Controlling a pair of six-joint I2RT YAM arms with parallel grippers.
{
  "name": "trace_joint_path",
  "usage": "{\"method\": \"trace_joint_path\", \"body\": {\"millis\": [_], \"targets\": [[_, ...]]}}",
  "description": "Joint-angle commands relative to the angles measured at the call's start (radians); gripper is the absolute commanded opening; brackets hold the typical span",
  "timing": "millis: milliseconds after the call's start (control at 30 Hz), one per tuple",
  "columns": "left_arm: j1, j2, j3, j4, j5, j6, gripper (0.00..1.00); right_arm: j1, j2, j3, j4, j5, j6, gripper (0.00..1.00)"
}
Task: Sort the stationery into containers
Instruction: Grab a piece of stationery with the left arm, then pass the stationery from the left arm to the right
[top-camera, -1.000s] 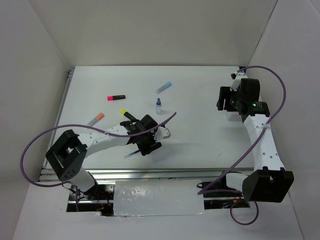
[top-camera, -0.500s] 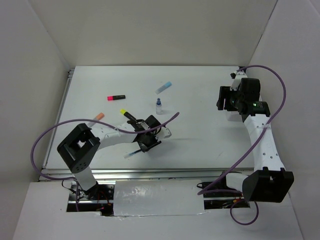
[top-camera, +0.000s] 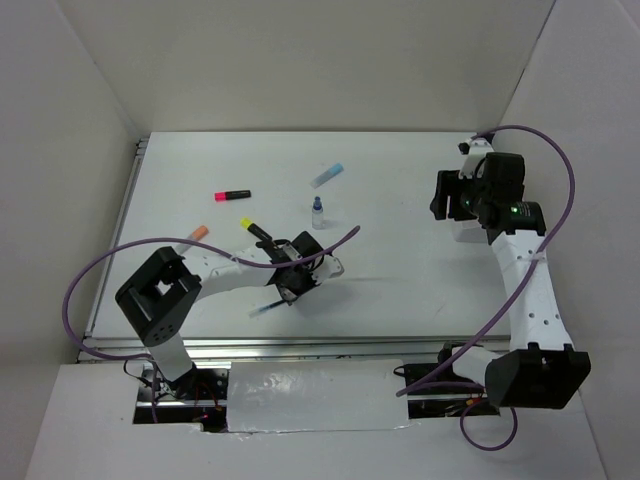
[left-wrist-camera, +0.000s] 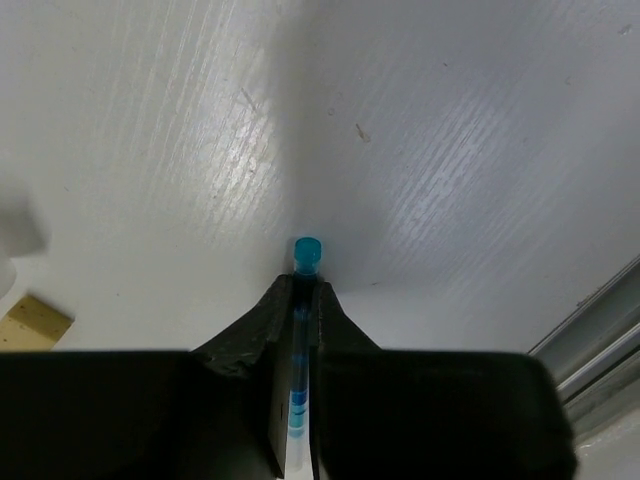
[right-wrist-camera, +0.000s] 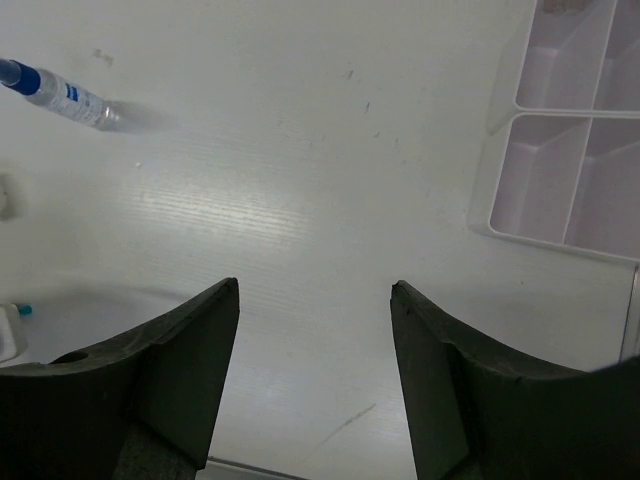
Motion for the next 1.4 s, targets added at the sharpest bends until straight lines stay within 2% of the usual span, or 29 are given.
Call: {"method": "trace_joint_path", "body": {"millis": [0, 133, 167, 233, 333, 433, 500, 533, 567, 600, 667, 700, 767, 800, 833, 867, 933, 967, 1067, 1200, 1367], "targets": [[0.003, 0.002, 0.041, -0.026, 0.012, -0.031, 0.00, 0.010, -0.046, 0.051, -0.023, -0.033, -0.010, 0.69], [0.090, -0.117, 0.142, -0.065, 0.100, -0.135, 0.00, 0.007, -0.111, 0.015, 0.043, -0.038, -0.003, 0.68], [0.141, -0.139, 0.167, -0.085, 0.168, -0.164, 0.00, 0.006, -0.140, 0.007, 0.058, -0.041, -0.006, 0.68], [0.195, -0.194, 0.247, -0.100, 0.242, -0.311, 0.00, 0.007, -0.172, -0.016, 0.107, -0.055, -0.019, 0.68], [0.262, -0.219, 0.357, -0.146, 0.216, -0.516, 0.00, 0.022, -0.238, -0.044, 0.174, -0.101, -0.076, 0.68], [0.360, -0.193, 0.457, -0.235, 0.268, -0.651, 0.00, 0.064, -0.304, -0.077, 0.236, -0.196, -0.186, 0.68], [0.415, -0.199, 0.431, -0.217, 0.358, -0.745, 0.00, 0.116, -0.364, -0.102, 0.290, -0.236, -0.236, 0.68], [0.476, -0.210, 0.404, -0.208, 0.390, -0.778, 0.00, 0.190, -0.385, -0.133, 0.317, -0.239, -0.269, 0.68], [0.510, -0.207, 0.346, -0.188, 0.485, -0.850, 0.00, 0.234, -0.420, -0.166, 0.368, -0.233, -0.291, 0.68], [0.575, -0.208, 0.312, -0.174, 0.537, -0.887, 0.00, 0.340, -0.431, -0.183, 0.388, -0.199, -0.344, 0.69], [0.624, -0.217, 0.209, -0.137, 0.622, -0.970, 0.00, 0.462, -0.453, -0.223, 0.460, -0.133, -0.401, 0.70], [0.658, -0.230, 0.166, -0.110, 0.662, -0.988, 0.00, 0.593, -0.462, -0.275, 0.489, -0.051, -0.467, 0.71], [0.679, -0.245, 0.135, -0.094, 0.681, -1.026, 0.00, 0.718, -0.465, -0.333, 0.598, 0.034, -0.536, 0.72], [0.696, -0.265, 0.127, -0.088, 0.685, -1.039, 0.00, 0.846, -0.461, -0.402, 0.636, 0.107, -0.617, 0.73], [0.701, -0.273, 0.112, -0.085, 0.691, -1.048, 0.00, 0.916, -0.455, -0.442, 0.688, 0.153, -0.657, 0.73], [0.707, -0.283, 0.104, -0.082, 0.699, -1.071, 0.00, 0.967, -0.447, -0.525, 0.803, 0.174, -0.758, 0.74], [0.727, -0.293, 0.074, -0.069, 0.723, -1.096, 0.00, 1.097, -0.427, -0.605, 0.924, 0.181, -0.840, 0.75], [0.733, -0.299, 0.063, -0.063, 0.731, -1.115, 0.00, 1.142, -0.406, -0.677, 1.072, 0.197, -0.931, 0.75], [0.764, -0.312, 0.020, -0.039, 0.760, -1.134, 0.00, 1.237, -0.305, -0.734, 1.253, 0.174, -1.013, 0.75], [0.782, -0.337, -0.020, -0.023, 0.771, -1.152, 0.00, 1.269, -0.188, -0.702, 1.279, 0.119, -1.038, 0.75], [0.802, -0.354, -0.083, -0.002, 0.780, -1.200, 0.00, 1.282, -0.041, -0.690, 1.471, 0.140, -1.092, 0.75]]}}
